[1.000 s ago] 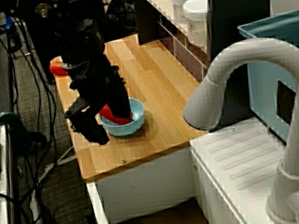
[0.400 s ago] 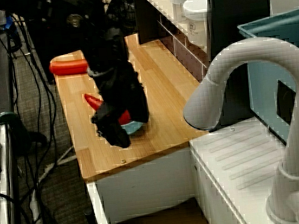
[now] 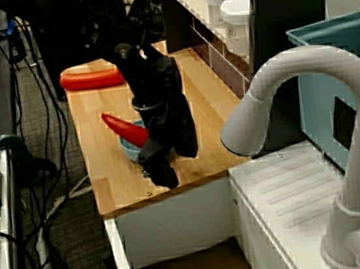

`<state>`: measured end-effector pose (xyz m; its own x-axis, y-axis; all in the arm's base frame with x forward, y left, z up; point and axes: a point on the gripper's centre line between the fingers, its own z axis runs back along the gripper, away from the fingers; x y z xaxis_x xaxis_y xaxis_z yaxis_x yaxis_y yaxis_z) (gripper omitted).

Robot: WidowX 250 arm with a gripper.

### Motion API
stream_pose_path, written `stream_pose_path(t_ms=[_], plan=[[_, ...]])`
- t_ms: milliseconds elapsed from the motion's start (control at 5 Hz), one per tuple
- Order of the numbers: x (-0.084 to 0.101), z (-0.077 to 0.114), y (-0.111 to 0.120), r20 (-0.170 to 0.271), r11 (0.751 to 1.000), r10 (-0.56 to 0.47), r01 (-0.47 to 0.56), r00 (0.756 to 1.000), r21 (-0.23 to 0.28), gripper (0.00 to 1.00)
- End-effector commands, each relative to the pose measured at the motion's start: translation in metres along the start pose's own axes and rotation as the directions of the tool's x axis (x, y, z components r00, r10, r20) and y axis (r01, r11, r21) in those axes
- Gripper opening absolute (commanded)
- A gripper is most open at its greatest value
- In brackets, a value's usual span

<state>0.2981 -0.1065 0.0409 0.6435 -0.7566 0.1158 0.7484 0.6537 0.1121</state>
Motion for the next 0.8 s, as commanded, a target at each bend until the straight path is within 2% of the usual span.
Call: stream_pose_path(t_ms=[0,200,600], plan=[[0.009,0.006,0.012,0.026,1.000,-0.003,0.003,1.000,0.016,1.00],[0.002,0.007,0.016,0.023,1.000,-0.005,0.004,1.000,0.017,1.00],[-0.022,0.013,0.044,0.017,1.000,-0.013,0.012,1.000,0.012,1.00]])
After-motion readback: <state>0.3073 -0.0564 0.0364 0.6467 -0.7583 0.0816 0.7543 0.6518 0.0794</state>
